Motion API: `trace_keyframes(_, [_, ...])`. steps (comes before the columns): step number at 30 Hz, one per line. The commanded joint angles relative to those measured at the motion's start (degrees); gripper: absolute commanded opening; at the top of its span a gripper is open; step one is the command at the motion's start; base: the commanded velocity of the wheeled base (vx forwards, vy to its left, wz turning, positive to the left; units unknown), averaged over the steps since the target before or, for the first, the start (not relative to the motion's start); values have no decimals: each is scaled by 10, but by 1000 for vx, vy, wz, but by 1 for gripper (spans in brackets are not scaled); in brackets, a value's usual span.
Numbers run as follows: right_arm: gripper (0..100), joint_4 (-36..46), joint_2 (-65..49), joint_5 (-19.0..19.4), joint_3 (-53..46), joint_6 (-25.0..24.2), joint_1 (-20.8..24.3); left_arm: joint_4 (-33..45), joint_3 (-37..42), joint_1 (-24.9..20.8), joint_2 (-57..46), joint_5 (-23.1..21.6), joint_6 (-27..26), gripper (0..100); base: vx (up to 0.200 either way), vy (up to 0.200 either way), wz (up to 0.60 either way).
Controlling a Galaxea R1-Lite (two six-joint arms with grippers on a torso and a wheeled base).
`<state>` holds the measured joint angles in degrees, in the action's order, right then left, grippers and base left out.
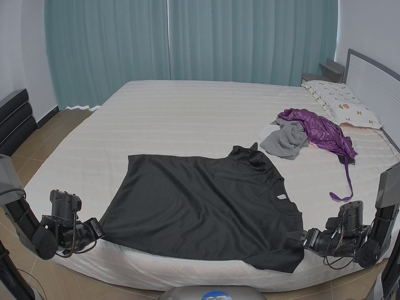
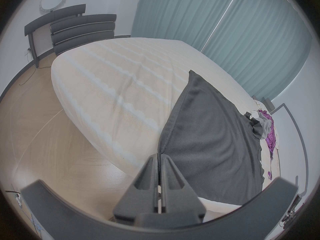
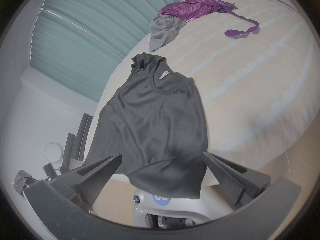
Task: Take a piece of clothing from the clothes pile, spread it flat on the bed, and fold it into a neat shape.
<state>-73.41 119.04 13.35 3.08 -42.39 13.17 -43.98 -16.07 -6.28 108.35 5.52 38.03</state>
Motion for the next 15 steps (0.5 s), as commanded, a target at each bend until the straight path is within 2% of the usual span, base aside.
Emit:
trace_keyframes(1, [100, -28, 75, -16, 14, 8, -20, 0, 1, 0, 3, 0, 0, 0, 0, 0, 0])
trace_keyframes(6, [100, -67, 109, -18, 17, 11, -48, 0, 1, 0, 4, 0, 0, 0, 0, 0, 0])
trace_keyframes(15, [100, -82, 129, -15, 38, 6, -73, 0, 1, -1, 5, 0, 0, 0, 0, 0, 0])
